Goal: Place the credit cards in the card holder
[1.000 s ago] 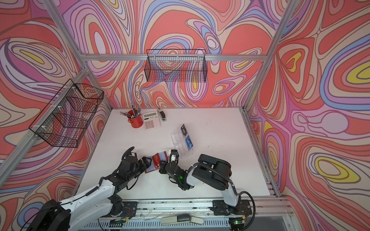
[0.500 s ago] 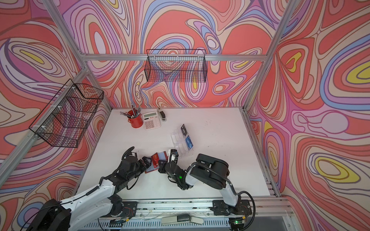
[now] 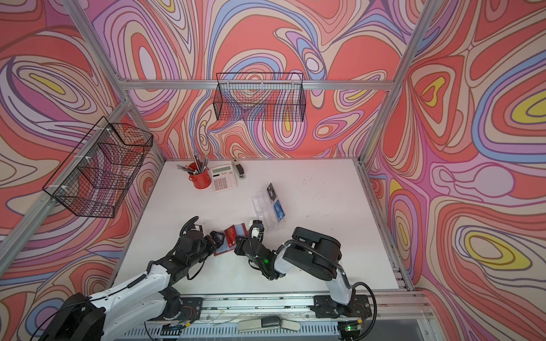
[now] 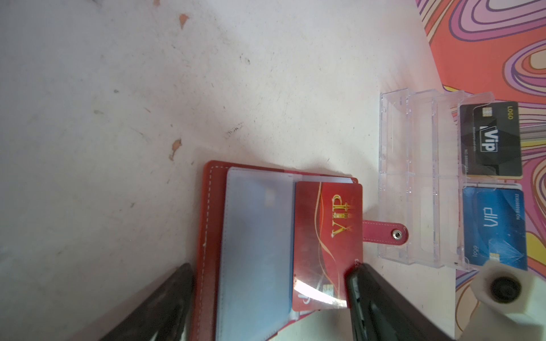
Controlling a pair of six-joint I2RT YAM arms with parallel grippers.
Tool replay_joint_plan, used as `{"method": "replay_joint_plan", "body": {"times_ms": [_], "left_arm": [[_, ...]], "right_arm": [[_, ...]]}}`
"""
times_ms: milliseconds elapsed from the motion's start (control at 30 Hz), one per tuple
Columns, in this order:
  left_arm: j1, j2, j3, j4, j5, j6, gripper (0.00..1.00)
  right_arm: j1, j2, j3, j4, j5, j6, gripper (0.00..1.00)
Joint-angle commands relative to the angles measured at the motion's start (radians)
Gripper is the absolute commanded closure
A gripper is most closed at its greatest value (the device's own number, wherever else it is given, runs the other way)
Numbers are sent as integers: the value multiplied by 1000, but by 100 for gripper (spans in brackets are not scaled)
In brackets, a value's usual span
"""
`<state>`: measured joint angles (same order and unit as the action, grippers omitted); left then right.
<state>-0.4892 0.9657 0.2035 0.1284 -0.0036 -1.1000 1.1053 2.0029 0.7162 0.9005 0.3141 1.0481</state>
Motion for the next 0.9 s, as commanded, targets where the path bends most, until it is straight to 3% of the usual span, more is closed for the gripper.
{"method": "replay_joint_plan", "body": {"times_ms": [0, 333, 867], "left_arm": [[3, 26, -13, -99, 22, -7, 11], [4, 31, -12, -96, 24, -6, 11], [4, 35, -12, -92, 30, -3, 11]], "right_arm": [[-2, 29, -6, -29, 14, 27, 100], [7, 103, 14, 50, -35, 68, 100], [47, 96, 4, 67, -8, 90, 100]]}}
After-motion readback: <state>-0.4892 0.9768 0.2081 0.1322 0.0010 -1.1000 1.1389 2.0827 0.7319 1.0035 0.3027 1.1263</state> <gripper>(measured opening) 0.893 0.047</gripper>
